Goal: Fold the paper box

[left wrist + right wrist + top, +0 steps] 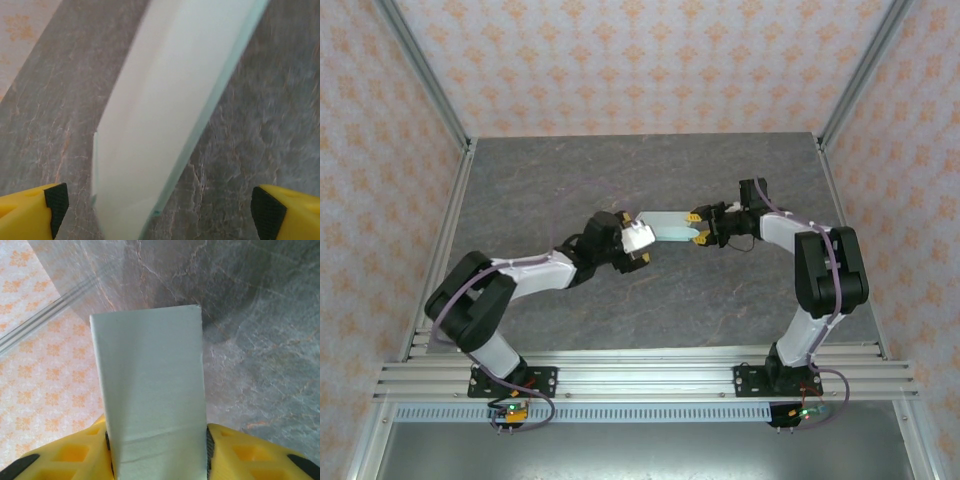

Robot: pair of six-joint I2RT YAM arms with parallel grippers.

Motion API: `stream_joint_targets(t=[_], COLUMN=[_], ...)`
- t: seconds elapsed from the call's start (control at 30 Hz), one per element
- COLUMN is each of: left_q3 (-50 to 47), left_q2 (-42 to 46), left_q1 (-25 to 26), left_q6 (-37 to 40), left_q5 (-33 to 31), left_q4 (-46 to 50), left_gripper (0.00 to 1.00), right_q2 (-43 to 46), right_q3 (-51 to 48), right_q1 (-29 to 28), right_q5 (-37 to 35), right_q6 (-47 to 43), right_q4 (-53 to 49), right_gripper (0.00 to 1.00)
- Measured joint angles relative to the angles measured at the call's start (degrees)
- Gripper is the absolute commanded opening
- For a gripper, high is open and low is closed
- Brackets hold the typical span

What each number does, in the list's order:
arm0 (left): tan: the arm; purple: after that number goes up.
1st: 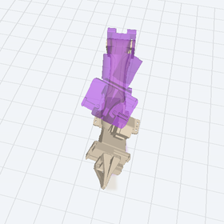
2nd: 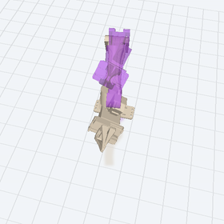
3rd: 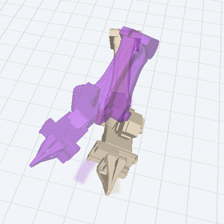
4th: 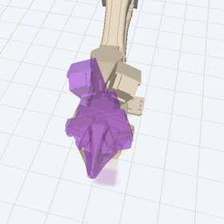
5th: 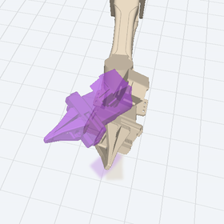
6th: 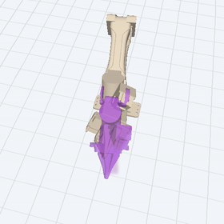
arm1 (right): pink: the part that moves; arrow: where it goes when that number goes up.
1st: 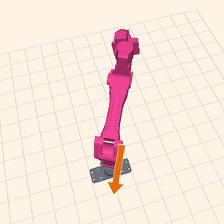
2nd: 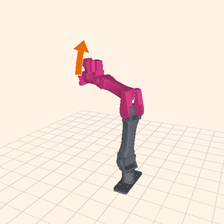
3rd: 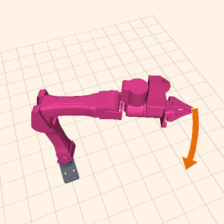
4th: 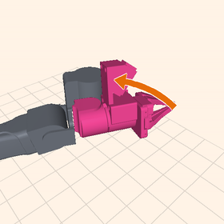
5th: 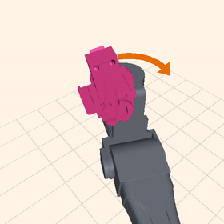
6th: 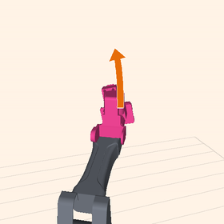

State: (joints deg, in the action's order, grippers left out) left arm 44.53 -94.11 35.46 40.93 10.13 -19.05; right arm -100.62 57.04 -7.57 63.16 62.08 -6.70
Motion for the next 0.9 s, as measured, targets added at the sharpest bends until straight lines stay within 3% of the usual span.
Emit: stream_joint_targets(t=[0.13,0.37,0.67,0.9], left_q3=[1.0,5.5,6.2,7.3], left_q2=[-3.2,-6.6,-6.7,-6.5], left_q1=[1.7,1.7,1.7,1.7], left_q6=[7.5,12.1,13.0,11.0], left_q5=[-4.7,-7.6,-7.1,-5.6], left_q4=[-0.8,-2.7,-1.3,1.0], left_gripper=[0.84,0.54,0.42,0.4], right_q2=[0.1,0.4,1.1,2.0], right_q3=[1.0,1.1,1.0,1.1], right_q1=[0.0,0.0,0.0,0.0], right_q5=[0.4,1.2,1.2,1.2], right_q6=[-0.9,-1.2,1.0,-0.8], right_q4=[-2.3,-3.7,-2.3,-3.7], right_gripper=[0.44,0.43,0.44,0.6])
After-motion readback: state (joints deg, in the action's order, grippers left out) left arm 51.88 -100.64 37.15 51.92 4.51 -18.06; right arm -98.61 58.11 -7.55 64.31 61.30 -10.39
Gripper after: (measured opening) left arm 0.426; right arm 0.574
